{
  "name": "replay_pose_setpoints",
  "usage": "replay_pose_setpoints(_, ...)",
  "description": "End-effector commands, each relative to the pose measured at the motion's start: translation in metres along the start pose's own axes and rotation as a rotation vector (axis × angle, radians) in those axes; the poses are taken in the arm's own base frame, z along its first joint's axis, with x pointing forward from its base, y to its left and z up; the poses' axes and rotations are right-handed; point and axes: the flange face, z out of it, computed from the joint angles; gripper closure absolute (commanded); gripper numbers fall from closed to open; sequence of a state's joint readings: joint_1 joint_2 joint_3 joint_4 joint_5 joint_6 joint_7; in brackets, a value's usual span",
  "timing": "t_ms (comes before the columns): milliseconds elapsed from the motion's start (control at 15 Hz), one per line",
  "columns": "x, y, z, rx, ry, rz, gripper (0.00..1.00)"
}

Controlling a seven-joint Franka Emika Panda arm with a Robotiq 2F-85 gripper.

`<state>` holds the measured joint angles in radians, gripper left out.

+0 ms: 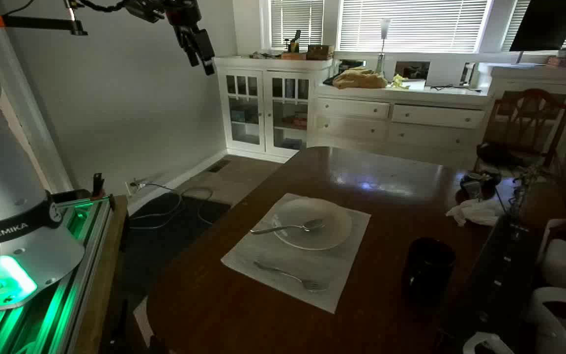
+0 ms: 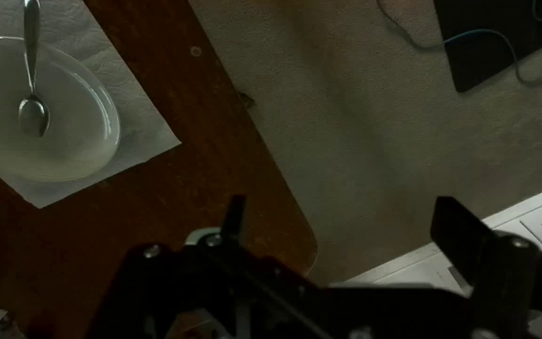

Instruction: Move the black cup to the left closer to the napkin

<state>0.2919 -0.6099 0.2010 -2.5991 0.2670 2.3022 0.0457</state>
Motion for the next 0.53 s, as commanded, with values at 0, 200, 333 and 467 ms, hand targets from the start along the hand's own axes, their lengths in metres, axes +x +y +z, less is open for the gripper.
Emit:
replay_pose_setpoints(0,0.000,0.000,-0.001,0.000,-0.001,0.000,0.00)
replay_pose_setpoints(200,0.000,0.000,-0.001,0.000,-0.001,0.000,0.00)
replay_pose_setpoints(333,0.000,0.000,-0.001,0.000,-0.001,0.000,0.00)
replay_pose_setpoints(467,0.008,0.018,0.006,-0.015,0.003,0.024,0.00)
